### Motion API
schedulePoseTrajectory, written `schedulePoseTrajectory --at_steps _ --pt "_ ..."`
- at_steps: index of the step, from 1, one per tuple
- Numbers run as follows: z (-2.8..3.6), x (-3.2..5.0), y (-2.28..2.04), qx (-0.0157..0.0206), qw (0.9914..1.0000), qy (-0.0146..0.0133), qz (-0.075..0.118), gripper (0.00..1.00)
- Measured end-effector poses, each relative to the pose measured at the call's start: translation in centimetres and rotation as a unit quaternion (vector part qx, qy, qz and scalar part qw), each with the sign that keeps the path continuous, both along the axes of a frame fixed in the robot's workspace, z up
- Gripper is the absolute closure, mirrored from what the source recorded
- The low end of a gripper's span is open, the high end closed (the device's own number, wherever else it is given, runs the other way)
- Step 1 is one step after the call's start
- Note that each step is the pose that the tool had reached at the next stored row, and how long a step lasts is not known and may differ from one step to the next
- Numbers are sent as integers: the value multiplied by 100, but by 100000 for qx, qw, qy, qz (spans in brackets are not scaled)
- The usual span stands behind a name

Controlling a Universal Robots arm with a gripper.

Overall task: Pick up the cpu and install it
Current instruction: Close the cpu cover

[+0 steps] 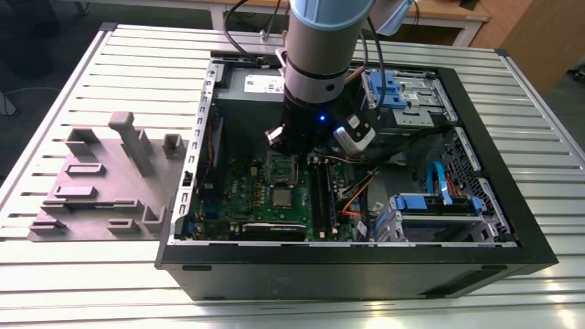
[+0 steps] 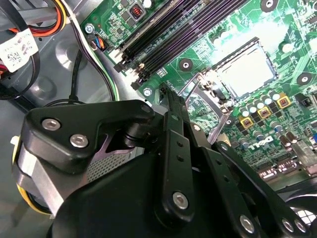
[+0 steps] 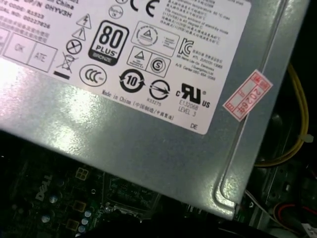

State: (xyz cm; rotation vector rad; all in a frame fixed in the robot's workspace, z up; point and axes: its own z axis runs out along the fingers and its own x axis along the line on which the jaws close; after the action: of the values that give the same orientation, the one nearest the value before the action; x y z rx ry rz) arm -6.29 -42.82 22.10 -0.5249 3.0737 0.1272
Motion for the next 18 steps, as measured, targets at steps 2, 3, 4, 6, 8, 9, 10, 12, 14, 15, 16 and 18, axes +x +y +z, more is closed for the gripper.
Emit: schedulePoseTrajectory --at_steps 2,3,4,6,8,9,10,12,14,15,16,18 --pt "5 3 -3 9 100000 -2 187 90" --pt "13 6 -6 6 100000 16 221 90" --pt "19 9 -7 6 100000 35 242 90" --pt "19 12 -7 21 100000 46 251 90" --pt "19 13 -7 21 100000 48 249 90" --pt "19 13 -7 20 100000 48 251 90" --pt "20 13 -7 15 100000 50 255 90" --pt "26 13 -10 0 99999 56 443 90" --pt "34 13 -12 11 99997 52 709 90" --pt "39 13 -14 9 99997 52 834 90" --pt "43 13 -16 14 99995 50 954 90" --pt "50 13 -22 17 99994 49 1115 90"
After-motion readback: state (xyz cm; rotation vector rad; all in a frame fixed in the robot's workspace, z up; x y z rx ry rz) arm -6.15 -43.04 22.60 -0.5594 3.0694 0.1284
